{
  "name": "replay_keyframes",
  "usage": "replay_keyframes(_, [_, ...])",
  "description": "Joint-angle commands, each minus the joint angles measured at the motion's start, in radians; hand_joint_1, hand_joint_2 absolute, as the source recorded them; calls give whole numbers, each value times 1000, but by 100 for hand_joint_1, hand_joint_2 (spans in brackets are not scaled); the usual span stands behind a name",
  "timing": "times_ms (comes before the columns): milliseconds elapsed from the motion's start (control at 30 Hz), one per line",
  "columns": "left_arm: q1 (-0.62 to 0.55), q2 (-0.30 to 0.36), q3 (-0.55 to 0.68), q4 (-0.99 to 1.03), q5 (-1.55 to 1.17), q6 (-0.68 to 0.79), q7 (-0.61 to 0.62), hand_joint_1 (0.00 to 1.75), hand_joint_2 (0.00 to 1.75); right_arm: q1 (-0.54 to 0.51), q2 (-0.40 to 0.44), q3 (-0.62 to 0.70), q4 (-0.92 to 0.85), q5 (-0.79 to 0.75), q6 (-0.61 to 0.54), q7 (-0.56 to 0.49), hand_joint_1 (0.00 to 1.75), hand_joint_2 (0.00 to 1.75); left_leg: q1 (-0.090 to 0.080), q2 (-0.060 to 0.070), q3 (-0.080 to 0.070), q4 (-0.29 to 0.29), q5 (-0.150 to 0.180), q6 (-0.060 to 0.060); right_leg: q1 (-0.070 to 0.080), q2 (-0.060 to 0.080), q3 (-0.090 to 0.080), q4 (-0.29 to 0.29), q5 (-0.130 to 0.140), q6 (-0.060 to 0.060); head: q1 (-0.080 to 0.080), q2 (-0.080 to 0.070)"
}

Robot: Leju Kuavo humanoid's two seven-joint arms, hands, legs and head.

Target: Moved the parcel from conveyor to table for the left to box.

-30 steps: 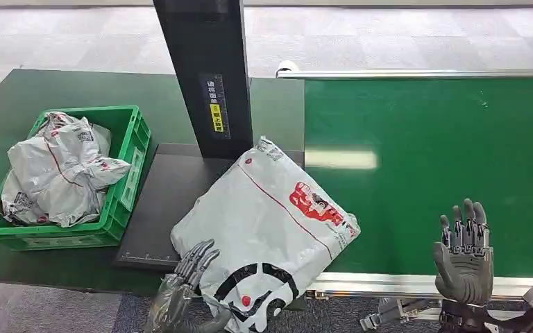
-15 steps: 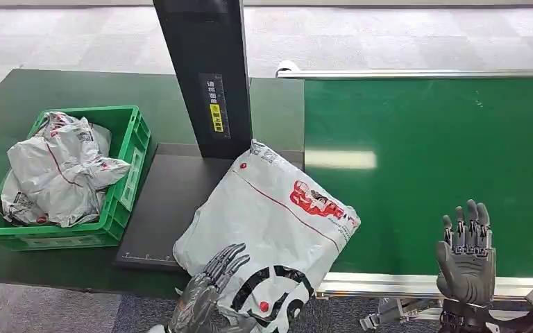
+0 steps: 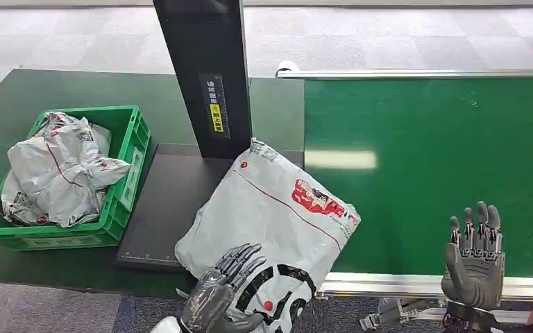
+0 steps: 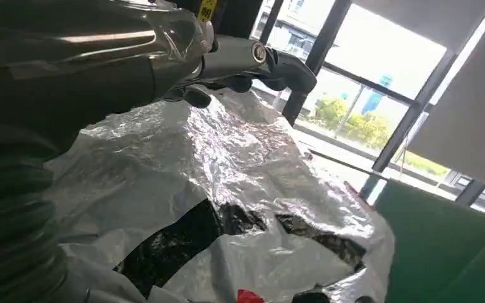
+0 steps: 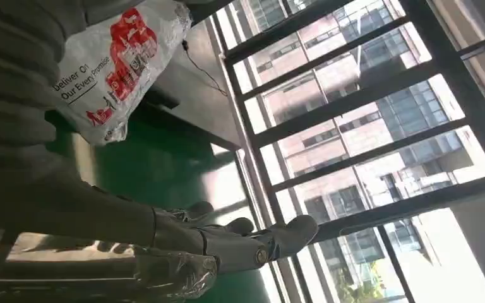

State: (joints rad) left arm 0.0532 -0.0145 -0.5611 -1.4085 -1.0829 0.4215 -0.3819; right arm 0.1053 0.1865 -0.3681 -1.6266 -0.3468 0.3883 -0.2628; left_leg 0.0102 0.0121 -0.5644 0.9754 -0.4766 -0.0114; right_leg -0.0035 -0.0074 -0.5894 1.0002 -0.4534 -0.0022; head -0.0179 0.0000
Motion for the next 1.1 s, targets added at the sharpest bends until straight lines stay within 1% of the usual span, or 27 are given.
replay_keyframes(33, [-65,-25,-32,259,-38,17,22,0,175,-3,3,-4,-8,-11,-26,-1,0,175,-1,-1,3,-2,0,1,-1,0,3,-2,0,1,0,0])
replay_keyframes(333, [-94,-37,-9,349,-109,42,68,0,175,-21,10,-9,-17,-18,-28,7,0,175,-1,-1,3,-2,0,0,-1,0,3,-1,0,0,0,0])
replay_keyframes(700, [-93,-42,10,340,-123,36,74,0,175,-26,13,-20,-18,-11,-25,8,0,175,0,-1,3,-2,0,0,0,1,3,-2,0,0,0,0])
replay_keyframes(733, [-89,-44,17,330,-102,30,60,0,175,-28,15,-23,-18,-7,-24,8,0,175,0,-1,3,-1,0,0,0,1,3,-1,0,0,0,0])
replay_keyframes(767, [-86,-46,22,319,-89,26,51,82,175,-29,17,-26,-17,-5,-24,8,0,175,0,0,2,-1,0,0,0,1,2,-1,0,0,0,0])
replay_keyframes(800, [-79,-48,30,296,-47,1,27,175,175,-30,18,-30,-16,-2,-22,9,0,175,0,-1,3,-1,0,0,0,1,4,-1,0,0,0,0])
replay_keyframes(967, [-55,-40,39,194,26,-62,-4,175,175,-32,15,-39,-9,1,-20,8,0,175,0,0,3,-1,-1,1,0,1,3,-1,0,1,0,0])
replay_keyframes(1100, [-52,-39,40,184,41,-74,-10,175,175,-31,15,-39,-8,1,-20,8,0,175,0,0,3,-2,0,0,-1,1,4,-1,0,0,0,0])
